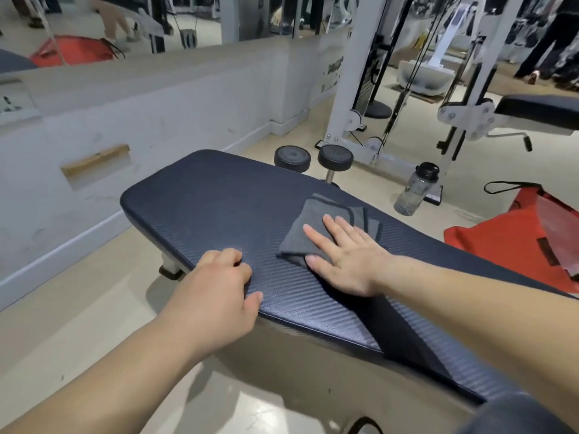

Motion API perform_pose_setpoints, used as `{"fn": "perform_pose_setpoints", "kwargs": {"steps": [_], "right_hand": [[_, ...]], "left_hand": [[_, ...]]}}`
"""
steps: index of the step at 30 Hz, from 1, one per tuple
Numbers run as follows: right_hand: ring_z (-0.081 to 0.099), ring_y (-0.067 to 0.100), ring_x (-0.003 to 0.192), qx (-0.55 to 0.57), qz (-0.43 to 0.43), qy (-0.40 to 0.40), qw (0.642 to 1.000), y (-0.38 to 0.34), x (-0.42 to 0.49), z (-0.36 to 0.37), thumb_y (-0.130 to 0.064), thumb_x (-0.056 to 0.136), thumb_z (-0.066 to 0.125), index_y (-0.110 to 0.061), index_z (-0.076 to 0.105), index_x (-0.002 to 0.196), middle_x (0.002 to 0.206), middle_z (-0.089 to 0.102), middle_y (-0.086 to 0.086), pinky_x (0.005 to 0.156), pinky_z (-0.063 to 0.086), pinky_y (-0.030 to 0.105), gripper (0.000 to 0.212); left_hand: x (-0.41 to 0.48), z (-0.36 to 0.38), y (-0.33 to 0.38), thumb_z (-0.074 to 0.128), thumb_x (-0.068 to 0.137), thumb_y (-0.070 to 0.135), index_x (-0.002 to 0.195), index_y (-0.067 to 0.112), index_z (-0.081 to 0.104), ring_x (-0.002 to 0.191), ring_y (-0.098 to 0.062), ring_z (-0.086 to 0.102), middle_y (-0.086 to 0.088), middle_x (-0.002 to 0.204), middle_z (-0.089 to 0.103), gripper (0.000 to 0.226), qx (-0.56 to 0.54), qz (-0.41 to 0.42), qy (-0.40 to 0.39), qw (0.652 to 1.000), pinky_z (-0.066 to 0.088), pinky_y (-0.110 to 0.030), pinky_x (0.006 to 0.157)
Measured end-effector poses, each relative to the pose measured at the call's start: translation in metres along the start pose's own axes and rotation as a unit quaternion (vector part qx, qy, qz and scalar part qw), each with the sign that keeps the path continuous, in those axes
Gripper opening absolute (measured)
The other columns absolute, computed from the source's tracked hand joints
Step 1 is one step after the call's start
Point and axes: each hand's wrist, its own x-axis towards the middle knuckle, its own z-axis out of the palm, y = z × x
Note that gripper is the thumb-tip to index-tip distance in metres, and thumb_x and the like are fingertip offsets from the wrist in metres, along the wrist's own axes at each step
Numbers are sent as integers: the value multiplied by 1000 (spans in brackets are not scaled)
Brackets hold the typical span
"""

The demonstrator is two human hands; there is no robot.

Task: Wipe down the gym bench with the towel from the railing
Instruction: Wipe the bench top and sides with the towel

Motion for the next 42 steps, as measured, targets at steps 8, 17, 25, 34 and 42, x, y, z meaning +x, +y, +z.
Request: {"fn": "perform_pose_setpoints", "kwargs": {"steps": [8,17,25,34,42], "right_hand": [[-18,32,158,49,103,36,993,-17,29,-1,-67,101,8,-40,-12,162,172,-18,10,127,-6,51,70],[-39,26,150,-2,-1,-82,997,-51,-62,14,-68,101,10,-40,-30,155,164,-39,5,125,-15,50,72],[-21,29,158,45,82,9,996,-31,20,-3,-69,100,9,-42,-14,161,171,-22,6,127,-8,50,71],[-12,31,159,46,85,76,992,-37,2,15,-63,102,9,-39,-7,163,173,-11,10,128,-3,51,68],[-19,27,158,-10,-59,26,998,-45,-119,45,-70,88,-7,-41,-12,162,172,-17,8,128,-9,44,79]], "left_hand": [[-4,0,8,44,99,47,118,18,62,134,-22,36,3,144,43,39,-8,-19,7,1000,37,-31,108],[-3,0,1,46,97,48,111,21,61,129,-21,40,5,135,48,34,12,-9,6,1000,40,-31,101],[-3,2,-2,47,97,50,133,27,58,139,-17,32,10,150,39,44,-12,-18,20,1000,36,-29,109],[-2,2,-2,42,100,47,128,26,58,136,-19,36,9,145,44,39,1,-7,-4,1000,43,-33,103],[7,-12,25,38,100,32,91,24,60,111,-19,50,5,103,51,24,52,8,-2,999,45,-35,72]]}}
